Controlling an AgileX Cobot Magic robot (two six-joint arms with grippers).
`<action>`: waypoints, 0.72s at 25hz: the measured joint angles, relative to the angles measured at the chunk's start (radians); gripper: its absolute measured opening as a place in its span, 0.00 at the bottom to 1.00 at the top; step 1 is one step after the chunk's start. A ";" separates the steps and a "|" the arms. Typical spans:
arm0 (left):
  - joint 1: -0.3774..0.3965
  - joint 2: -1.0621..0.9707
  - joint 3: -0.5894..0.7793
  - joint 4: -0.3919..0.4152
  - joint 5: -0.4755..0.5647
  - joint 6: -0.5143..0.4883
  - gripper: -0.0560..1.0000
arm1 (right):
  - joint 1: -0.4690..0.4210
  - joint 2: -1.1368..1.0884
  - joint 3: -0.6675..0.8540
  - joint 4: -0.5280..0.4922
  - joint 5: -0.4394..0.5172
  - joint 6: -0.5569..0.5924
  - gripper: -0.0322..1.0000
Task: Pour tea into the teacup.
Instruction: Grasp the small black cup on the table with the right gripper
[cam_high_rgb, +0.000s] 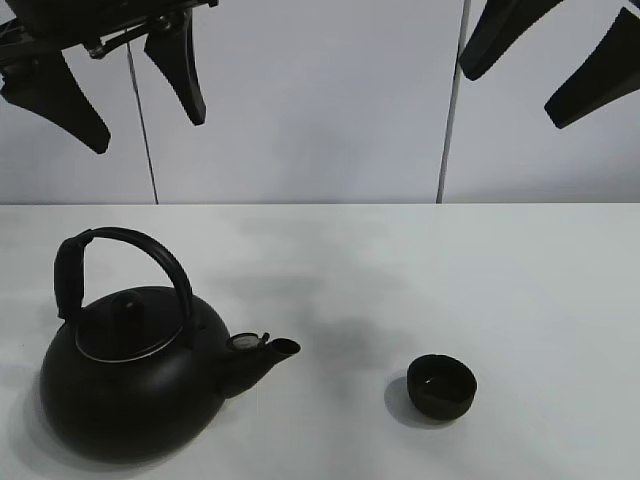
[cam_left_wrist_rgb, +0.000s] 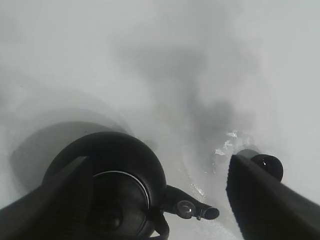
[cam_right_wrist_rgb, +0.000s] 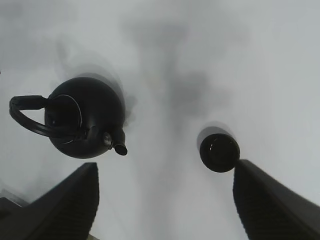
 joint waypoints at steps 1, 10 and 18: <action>0.000 0.000 0.000 0.000 0.000 0.000 0.56 | 0.000 0.000 0.000 0.000 0.000 0.000 0.53; 0.000 0.000 0.000 0.000 0.000 0.000 0.56 | 0.000 0.000 0.000 0.000 0.000 -0.076 0.53; 0.000 0.000 0.000 0.000 0.000 0.000 0.56 | 0.002 0.000 0.000 -0.084 0.068 -0.183 0.53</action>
